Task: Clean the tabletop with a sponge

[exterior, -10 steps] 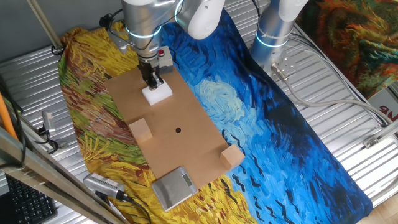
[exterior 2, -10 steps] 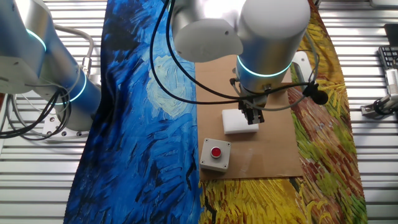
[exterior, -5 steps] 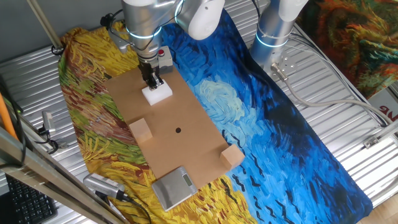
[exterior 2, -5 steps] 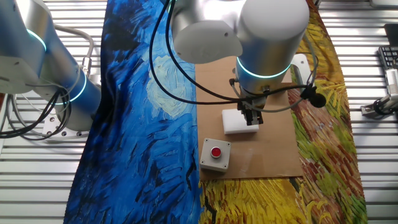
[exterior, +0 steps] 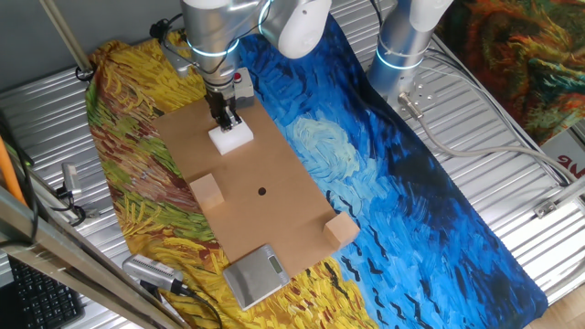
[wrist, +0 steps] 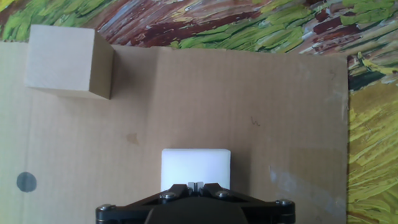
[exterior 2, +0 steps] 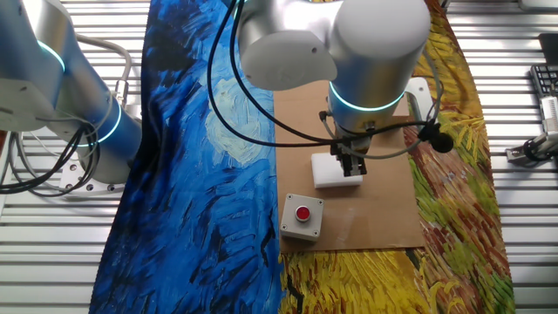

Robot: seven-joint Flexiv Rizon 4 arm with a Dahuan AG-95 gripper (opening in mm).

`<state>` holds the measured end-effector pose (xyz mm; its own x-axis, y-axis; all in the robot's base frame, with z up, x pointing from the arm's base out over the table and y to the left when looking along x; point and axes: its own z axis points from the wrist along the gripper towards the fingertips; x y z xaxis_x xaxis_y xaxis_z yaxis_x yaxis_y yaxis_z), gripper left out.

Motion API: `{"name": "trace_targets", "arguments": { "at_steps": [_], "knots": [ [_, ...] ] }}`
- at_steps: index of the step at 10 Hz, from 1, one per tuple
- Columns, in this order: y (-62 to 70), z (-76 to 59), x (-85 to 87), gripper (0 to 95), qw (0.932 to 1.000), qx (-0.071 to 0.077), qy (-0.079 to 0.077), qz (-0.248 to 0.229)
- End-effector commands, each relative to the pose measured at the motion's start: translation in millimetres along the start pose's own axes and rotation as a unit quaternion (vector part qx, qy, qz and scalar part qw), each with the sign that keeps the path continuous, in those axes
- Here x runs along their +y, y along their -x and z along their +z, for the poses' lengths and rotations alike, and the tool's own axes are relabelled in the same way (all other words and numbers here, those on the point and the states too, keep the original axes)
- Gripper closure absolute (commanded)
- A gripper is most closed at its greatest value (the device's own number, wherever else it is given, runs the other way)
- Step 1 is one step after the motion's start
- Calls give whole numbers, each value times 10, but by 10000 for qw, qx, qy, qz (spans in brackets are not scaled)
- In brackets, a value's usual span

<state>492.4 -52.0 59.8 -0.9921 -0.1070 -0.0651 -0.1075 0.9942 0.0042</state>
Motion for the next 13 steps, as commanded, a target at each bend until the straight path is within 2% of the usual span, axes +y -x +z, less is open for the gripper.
{"name": "trace_targets", "arguments": {
  "at_steps": [1, 4, 5, 8, 13],
  "knots": [
    [-6, 11, 0, 950, 10000, -7, 20, -2],
    [-9, 24, 0, 950, 10000, 24, 23, 3],
    [-9, 24, 0, 570, 10000, 11, 22, -11],
    [-10, 23, 0, 0, 9999, 9, 45, -156],
    [-10, 22, 0, 0, 10000, 5, 32, -83]
  ]
}}
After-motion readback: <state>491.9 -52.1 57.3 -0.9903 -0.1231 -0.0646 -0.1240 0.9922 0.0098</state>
